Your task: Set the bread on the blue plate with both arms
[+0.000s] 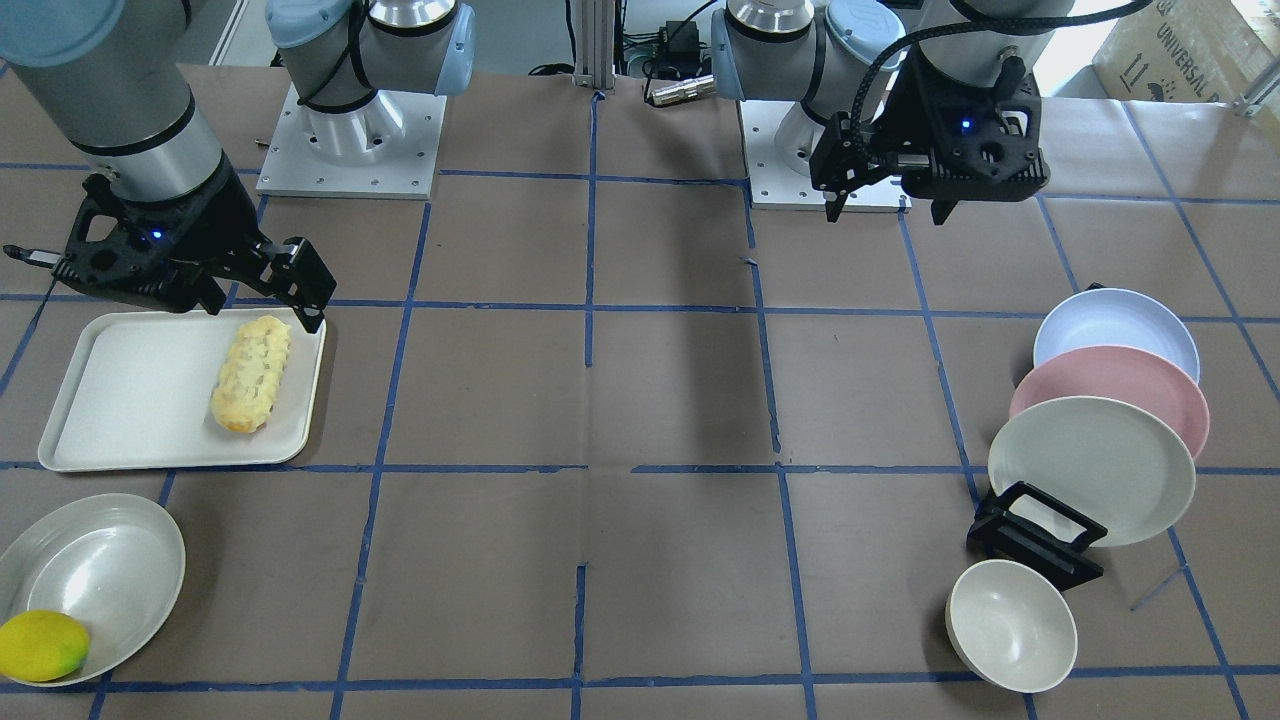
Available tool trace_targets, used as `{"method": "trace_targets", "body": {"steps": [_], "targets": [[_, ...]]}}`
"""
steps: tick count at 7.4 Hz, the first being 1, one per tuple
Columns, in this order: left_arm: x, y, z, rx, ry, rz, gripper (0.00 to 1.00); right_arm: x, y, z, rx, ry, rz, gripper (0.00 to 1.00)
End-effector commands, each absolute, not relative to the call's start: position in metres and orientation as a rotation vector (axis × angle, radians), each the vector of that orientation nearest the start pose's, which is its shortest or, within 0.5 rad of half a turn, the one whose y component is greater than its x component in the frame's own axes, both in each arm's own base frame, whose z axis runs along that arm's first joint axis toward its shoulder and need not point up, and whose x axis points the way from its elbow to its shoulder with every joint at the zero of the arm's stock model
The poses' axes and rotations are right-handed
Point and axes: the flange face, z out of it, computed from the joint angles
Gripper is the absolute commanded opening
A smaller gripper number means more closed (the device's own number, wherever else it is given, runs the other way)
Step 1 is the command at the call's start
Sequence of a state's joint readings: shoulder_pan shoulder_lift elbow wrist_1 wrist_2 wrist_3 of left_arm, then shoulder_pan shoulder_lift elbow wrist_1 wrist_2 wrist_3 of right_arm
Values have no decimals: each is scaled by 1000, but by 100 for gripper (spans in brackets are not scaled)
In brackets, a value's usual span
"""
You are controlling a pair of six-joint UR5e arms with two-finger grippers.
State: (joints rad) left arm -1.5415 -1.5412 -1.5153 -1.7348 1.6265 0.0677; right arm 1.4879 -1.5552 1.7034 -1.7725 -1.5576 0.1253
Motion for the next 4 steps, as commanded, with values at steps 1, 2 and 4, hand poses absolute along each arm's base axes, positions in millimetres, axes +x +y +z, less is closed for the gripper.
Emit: {"method": "trace_targets", "body": {"steps": [1, 2, 4], "targets": [[-30, -481, 515, 154, 3049, 162, 100, 92, -507, 432, 325, 3108, -72, 100], [31, -480, 516, 194, 3064, 176, 100, 88, -509, 428, 294, 3112, -62, 100], [134, -460, 516, 338, 3080, 201, 100, 21, -516, 427, 73, 3133, -68, 100]]}}
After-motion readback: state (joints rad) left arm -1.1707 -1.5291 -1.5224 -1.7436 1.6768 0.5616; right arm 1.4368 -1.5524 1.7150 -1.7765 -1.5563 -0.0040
